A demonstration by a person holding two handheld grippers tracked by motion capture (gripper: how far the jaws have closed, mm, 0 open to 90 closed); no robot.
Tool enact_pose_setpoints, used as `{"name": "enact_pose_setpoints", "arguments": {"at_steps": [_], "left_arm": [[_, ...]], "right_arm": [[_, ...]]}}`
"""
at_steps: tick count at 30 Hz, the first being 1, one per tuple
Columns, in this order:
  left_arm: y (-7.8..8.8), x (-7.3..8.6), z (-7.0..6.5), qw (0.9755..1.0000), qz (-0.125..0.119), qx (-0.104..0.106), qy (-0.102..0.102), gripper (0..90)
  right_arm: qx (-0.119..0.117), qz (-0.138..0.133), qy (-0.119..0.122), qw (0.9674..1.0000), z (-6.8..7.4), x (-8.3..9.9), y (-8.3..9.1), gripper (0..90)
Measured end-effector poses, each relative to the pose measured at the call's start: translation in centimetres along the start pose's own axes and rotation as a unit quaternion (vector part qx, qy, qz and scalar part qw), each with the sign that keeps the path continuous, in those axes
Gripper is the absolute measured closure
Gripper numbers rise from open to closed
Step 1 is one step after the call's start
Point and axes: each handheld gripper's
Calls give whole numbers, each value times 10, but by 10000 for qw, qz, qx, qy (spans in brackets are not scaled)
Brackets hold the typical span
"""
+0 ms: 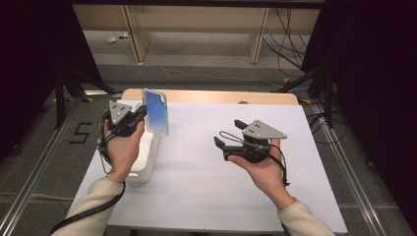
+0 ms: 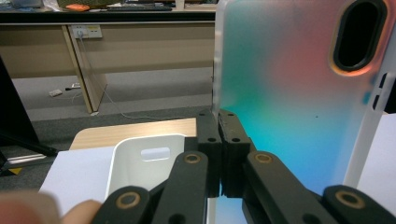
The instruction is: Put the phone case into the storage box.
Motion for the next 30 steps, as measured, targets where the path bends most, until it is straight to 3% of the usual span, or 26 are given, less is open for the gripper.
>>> {"name": "enact_pose_setpoints", "arguments": {"at_steps": [15,30], "left_arm": [[-1,-1,8,9999,1,-118,34,884],[-3,-3,14,9998,-39,-170,120,884]], "right_arm": [[208,-77,-38,9997,-14,16,33,154],[378,-87,-126,9992,-22,28,51,154]]}}
Point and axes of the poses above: each handheld gripper's, and its own axes: y roughly backward along the jaws, x roughly out of its underside, z roughly to its left, and after that the axes turned 5 degrees about -y, right-handed
